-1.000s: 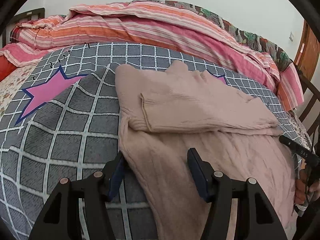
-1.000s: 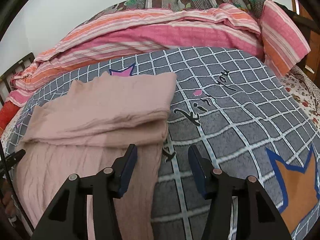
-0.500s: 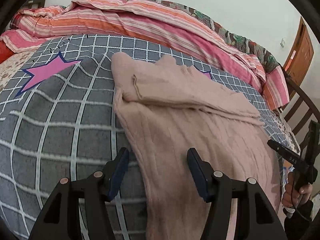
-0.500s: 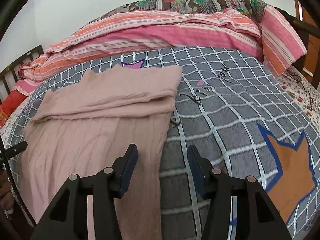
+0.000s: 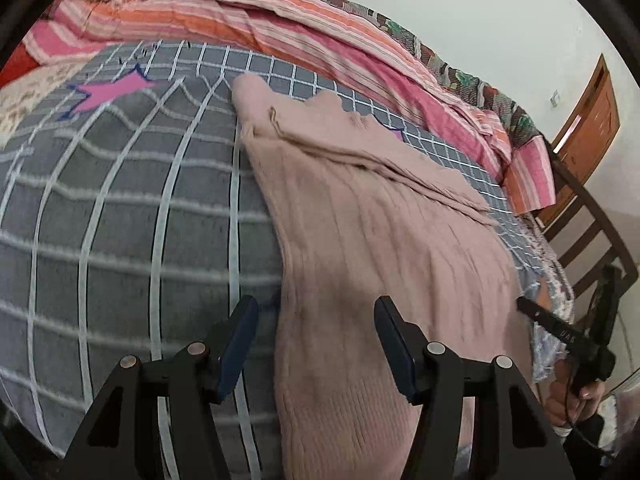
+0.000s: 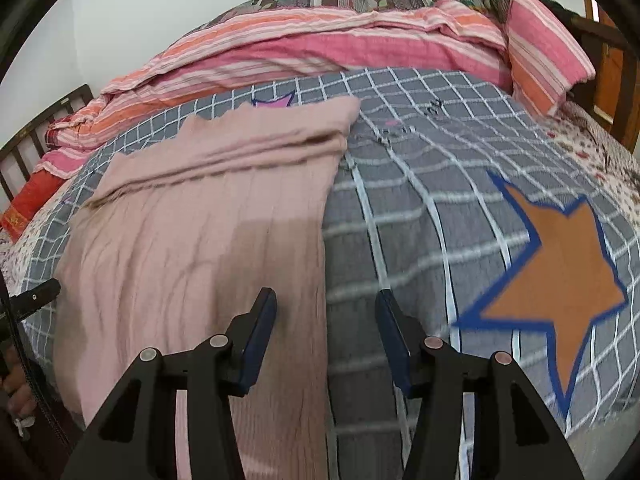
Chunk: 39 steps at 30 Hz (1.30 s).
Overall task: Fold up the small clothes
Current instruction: 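Smooth the folded sweater flat with both grippers open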
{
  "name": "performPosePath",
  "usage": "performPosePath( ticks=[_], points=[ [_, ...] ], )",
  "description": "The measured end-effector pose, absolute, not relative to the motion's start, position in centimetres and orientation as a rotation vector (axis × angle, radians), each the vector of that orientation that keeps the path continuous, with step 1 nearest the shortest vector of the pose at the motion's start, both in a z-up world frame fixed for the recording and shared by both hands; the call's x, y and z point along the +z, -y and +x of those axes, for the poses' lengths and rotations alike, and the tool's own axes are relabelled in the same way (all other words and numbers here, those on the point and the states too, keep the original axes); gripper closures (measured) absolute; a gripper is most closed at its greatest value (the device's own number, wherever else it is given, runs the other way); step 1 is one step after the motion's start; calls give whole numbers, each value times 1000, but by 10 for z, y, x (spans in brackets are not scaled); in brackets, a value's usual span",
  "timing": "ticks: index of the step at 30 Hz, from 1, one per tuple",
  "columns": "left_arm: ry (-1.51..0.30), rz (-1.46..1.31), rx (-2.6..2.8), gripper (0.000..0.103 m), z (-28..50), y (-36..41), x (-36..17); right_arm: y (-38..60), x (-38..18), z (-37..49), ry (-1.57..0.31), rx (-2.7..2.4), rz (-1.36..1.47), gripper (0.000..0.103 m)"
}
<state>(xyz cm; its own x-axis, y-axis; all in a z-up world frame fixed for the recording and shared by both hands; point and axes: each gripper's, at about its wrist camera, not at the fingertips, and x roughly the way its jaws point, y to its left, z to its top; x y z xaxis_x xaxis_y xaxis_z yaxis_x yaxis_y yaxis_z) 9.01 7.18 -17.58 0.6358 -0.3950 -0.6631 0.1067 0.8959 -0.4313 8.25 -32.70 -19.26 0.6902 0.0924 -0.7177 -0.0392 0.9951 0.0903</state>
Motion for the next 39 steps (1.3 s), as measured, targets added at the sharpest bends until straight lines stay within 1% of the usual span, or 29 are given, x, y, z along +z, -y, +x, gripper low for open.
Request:
performPosePath(
  ticks=[4, 10, 32, 35, 39],
  points=[
    [-869, -431, -334, 46, 77, -74, -189, 329, -198, 66, -829, 82, 76, 51],
    [-855, -497, -369, 46, 68, -74, -199, 332, -201, 53, -842, 83, 93, 51],
    [-867, -503, -393, 46, 64, -66, -200, 330, -218, 44, -882, 130, 155, 51],
    [-867, -502, -399, 46, 63, -65, -200, 326, -219, 42, -884, 151, 151, 53],
    [-865, -492, -417, 46, 56, -63, -199, 318, -221, 37, -880, 159, 120, 58]
  ],
)
